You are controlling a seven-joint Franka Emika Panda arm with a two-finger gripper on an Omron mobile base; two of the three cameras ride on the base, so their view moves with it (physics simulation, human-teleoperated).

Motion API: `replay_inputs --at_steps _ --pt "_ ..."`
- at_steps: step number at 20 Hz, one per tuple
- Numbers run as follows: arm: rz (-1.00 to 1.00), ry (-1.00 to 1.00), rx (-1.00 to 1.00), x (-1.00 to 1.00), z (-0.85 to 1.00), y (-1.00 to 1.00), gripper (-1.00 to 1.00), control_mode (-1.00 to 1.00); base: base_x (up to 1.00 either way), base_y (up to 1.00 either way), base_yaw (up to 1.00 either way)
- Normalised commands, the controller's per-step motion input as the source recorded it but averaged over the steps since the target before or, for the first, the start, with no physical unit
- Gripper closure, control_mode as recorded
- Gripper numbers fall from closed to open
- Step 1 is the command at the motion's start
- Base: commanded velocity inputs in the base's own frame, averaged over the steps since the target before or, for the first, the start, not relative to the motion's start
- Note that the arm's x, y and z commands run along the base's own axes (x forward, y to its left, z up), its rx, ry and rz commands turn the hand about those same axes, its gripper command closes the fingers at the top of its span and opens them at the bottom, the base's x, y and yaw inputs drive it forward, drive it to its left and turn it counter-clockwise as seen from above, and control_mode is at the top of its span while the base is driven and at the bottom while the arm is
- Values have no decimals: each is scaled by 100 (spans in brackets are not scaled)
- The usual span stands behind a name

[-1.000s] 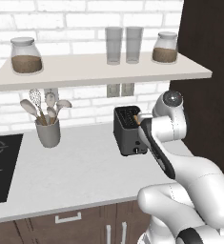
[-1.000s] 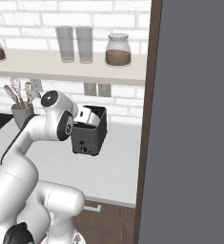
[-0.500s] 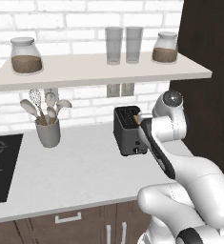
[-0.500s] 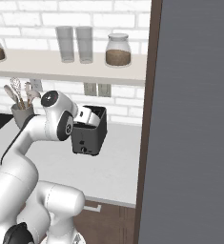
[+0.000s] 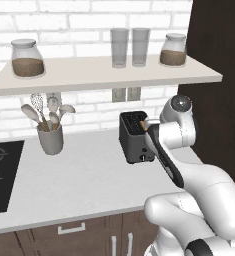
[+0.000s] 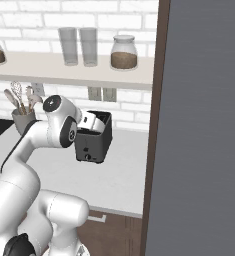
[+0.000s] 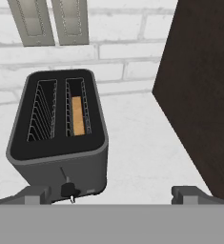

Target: Start the toaster. Once the lever pops up, take the bread to the plate on the dining counter.

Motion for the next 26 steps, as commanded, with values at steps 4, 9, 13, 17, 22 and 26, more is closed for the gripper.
replay_inputs --at_steps 4,9,13,17,22,26 --pt "0 0 0 0 0 0 -100 -100 0 0 0" --pt "0 0 0 0 0 0 -100 -100 0 0 0" --pt "0 0 0 0 0 0 -100 -100 0 0 0" --pt "0 0 0 0 0 0 -100 -100 0 0 0" --pt "0 0 0 0 0 0 -100 -100 0 0 0" --pt "0 0 0 0 0 0 -100 -100 0 0 0"
